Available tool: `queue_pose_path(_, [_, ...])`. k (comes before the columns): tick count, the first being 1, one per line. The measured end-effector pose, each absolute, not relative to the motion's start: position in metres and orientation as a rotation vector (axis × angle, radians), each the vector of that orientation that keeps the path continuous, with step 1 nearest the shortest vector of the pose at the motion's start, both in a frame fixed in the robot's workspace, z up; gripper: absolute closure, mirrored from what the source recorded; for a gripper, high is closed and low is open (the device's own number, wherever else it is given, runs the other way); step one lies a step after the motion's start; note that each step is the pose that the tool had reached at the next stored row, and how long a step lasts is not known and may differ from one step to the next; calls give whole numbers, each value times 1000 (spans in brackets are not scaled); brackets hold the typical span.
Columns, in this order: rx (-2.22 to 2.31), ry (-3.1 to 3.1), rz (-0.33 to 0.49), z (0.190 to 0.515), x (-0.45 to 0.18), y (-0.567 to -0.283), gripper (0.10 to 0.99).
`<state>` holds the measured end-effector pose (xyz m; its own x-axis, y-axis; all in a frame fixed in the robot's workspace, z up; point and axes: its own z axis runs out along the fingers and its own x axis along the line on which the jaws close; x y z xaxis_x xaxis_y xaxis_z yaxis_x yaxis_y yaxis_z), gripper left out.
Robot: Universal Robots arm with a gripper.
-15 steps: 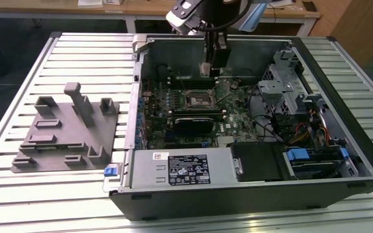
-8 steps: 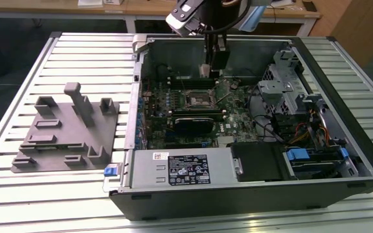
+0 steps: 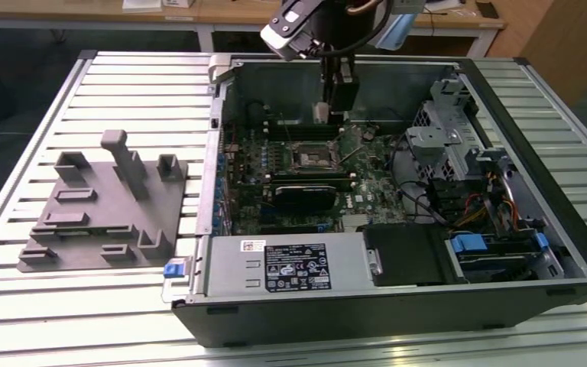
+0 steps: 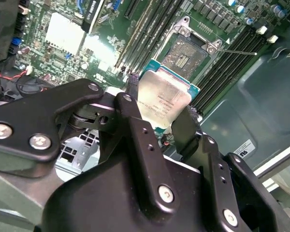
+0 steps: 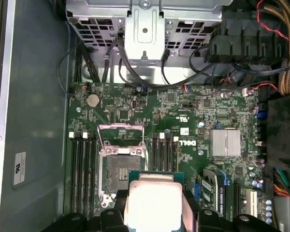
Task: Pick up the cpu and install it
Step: 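Place the cpu into insertion slot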
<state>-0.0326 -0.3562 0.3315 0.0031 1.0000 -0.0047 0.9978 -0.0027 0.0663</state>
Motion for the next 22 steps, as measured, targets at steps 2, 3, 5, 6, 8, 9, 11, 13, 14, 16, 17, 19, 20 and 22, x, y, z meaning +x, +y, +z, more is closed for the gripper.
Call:
queue_pose_path(2, [2182,2189,68,329,-33,-355,561])
queue_pose_path(3, [2170,2201,68,328,-33,-355,561])
queue_pose_path(5, [2135,2236,69,326,-33,-355,561])
queue_pose_path(6, [2118,2252,70,325,-33,-355,561])
queue_pose_path(8, [2092,2278,71,324,-33,-355,561])
queue_pose_path(9, [2085,2284,71,323,-33,-355,561])
queue_pose_path(11, [2082,2287,71,323,-33,-355,561])
queue_pose_path(13, [2081,2288,71,322,-33,-355,561])
queue_pose_path(14, [2079,2289,71,322,-33,-355,561])
queue_pose_path(16, [2067,2300,72,322,-33,-355,561])
queue_pose_path(17, [2057,2310,72,322,-33,-355,561])
queue_pose_path(19, [2024,2340,73,321,-33,-355,561])
queue_pose_path(20, [2008,2354,74,321,-33,-355,561])
queue_pose_path(22, [1999,2362,74,319,-33,-355,561])
